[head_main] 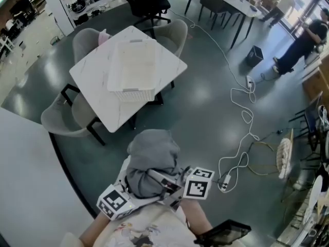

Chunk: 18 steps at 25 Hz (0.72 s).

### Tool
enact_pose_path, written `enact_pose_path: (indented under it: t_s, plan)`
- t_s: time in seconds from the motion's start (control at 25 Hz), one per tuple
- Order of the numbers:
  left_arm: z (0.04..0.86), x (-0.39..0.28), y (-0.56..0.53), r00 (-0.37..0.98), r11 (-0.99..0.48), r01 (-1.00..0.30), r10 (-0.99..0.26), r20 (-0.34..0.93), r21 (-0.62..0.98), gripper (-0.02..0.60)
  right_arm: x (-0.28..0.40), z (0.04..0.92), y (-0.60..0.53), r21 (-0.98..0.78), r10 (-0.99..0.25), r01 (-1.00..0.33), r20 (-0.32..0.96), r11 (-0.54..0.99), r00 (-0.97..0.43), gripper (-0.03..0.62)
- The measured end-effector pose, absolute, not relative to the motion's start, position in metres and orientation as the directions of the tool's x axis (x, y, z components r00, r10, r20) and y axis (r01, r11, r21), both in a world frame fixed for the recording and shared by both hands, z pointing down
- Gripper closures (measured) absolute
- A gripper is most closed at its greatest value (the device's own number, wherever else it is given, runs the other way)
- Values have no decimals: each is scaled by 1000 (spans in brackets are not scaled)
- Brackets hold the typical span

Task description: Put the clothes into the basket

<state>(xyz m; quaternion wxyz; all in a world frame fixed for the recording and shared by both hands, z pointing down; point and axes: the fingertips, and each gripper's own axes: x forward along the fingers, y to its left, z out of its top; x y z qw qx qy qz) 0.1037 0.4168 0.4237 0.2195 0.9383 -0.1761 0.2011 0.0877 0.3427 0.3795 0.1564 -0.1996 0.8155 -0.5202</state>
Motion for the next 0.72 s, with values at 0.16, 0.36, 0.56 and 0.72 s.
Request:
enact_pose_path:
  t_s: [0.16, 0.36, 0.56, 0.72]
  plan:
    - [425, 101, 413, 850, -809, -441, -237, 470, 389, 69, 83, 386, 338, -922, -478, -151, -40, 355, -878, 338]
    - [428, 102, 391, 863, -814, -412, -204, 462, 410, 69, 86, 388, 315, -931, -488, -165, -16, 326, -873, 338]
    - [423, 99, 363, 888, -822, -371, -178, 424, 432, 69, 83, 384, 286, -921, -512, -206, 9, 330, -859, 338]
    - [430, 86, 333, 888, -823, -378, -192, 418, 424, 69, 71, 389, 256, -922, -501, -213, 25, 322, -865, 338]
